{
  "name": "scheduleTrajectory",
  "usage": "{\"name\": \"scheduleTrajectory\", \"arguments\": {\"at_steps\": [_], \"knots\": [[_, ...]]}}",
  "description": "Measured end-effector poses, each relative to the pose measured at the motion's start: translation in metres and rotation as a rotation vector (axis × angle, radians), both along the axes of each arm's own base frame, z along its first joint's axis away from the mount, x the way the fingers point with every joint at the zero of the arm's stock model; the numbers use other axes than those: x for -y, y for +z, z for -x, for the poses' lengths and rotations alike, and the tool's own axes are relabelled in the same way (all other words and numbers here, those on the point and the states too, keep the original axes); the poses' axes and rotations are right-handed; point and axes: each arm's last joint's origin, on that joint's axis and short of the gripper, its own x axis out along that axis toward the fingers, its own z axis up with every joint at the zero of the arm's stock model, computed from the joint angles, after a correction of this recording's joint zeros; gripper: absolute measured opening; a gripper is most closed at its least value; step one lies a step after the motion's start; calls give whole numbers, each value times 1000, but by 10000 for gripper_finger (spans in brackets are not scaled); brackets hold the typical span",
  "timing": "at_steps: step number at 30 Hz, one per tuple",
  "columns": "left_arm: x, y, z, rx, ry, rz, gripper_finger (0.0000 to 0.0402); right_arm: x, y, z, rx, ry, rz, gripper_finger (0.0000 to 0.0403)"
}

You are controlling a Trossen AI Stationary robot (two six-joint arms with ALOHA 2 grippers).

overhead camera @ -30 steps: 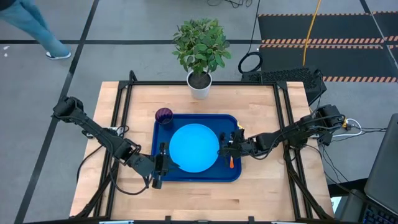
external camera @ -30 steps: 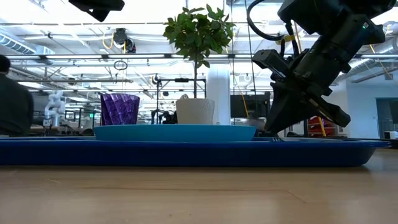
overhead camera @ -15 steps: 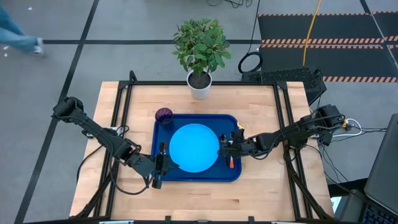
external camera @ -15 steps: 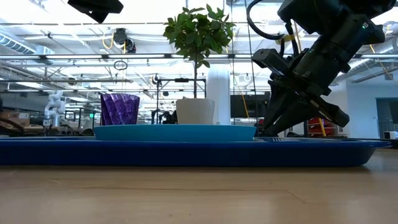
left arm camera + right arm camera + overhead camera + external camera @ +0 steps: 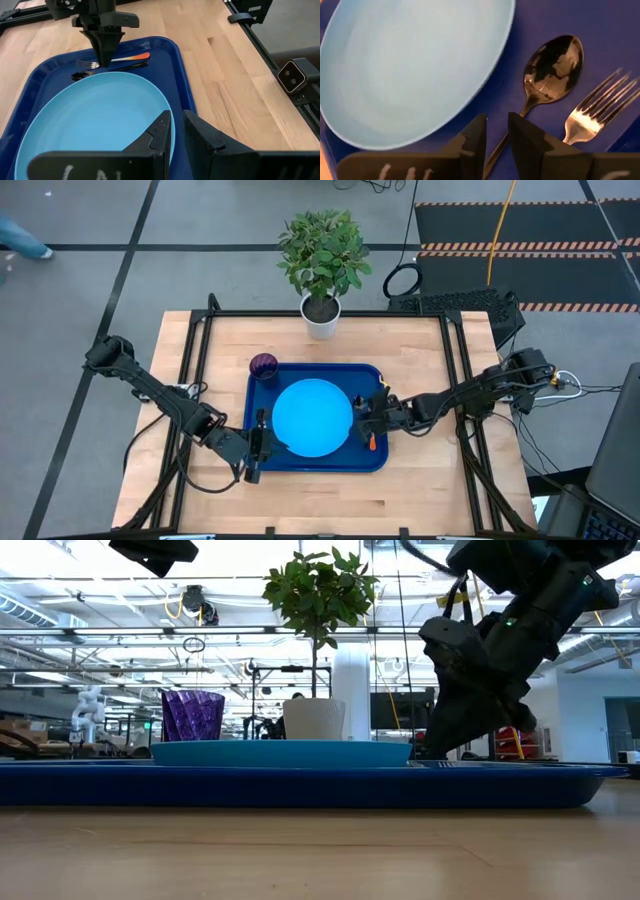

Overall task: Pick and place plate/cup/fork/spoon on tray
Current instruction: Put the black spoon on the blue tray to the right of the light blue plate

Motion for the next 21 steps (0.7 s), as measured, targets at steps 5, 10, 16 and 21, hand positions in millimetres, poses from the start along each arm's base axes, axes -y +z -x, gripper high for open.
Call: {"name": "scheduleTrajectory", "arguments": {"at_steps": [5, 10, 16, 21], "knots": [[1, 1, -1, 15, -1, 8, 51, -1, 9, 2, 4, 136, 33, 73], [1, 7, -5, 76, -14, 13, 51, 0, 30, 8, 58, 254, 95, 73], [-1, 28, -17, 310, -73, -61, 51, 4, 57, 23, 116, 323, 179, 73], [-13, 45, -27, 475, -24, -43, 51, 12, 64, 36, 55, 304, 344, 73]]}}
